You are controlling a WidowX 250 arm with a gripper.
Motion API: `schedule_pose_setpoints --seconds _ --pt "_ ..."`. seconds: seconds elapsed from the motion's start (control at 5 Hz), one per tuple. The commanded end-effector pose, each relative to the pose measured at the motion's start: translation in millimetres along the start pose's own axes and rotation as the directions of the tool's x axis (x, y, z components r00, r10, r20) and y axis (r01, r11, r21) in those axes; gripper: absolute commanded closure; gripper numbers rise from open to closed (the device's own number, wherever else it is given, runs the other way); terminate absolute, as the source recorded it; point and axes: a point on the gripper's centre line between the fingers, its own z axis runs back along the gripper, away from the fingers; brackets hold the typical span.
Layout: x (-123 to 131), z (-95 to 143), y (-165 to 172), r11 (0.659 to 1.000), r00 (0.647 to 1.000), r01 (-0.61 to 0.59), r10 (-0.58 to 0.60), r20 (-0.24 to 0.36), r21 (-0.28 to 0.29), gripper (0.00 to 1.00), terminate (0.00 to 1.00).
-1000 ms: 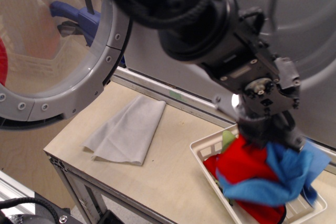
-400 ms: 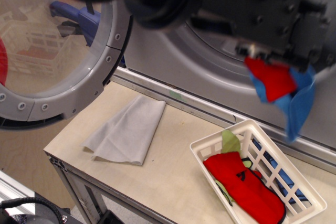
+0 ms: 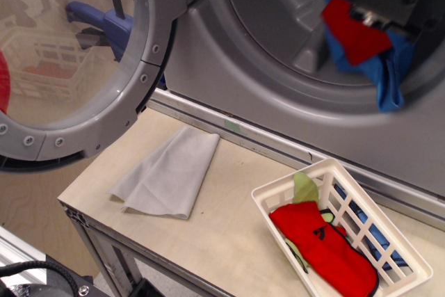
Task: Put clothes in laundry machine
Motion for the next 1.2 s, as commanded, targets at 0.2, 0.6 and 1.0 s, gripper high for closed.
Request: schedule_pose_setpoints --seconds 0.2,0.6,1.0 --pt "24 -32 -2 0.997 0.993 -0.017 0.008 0.118 0.076 1.00 0.00" --pt "19 -40 10 0.997 0.998 -0.059 0.057 0.022 0.057 0.00 0.00" --pt "10 -5 27 0.996 0.998 -0.062 0.061 -0.020 -0.069 0.00 0.00"
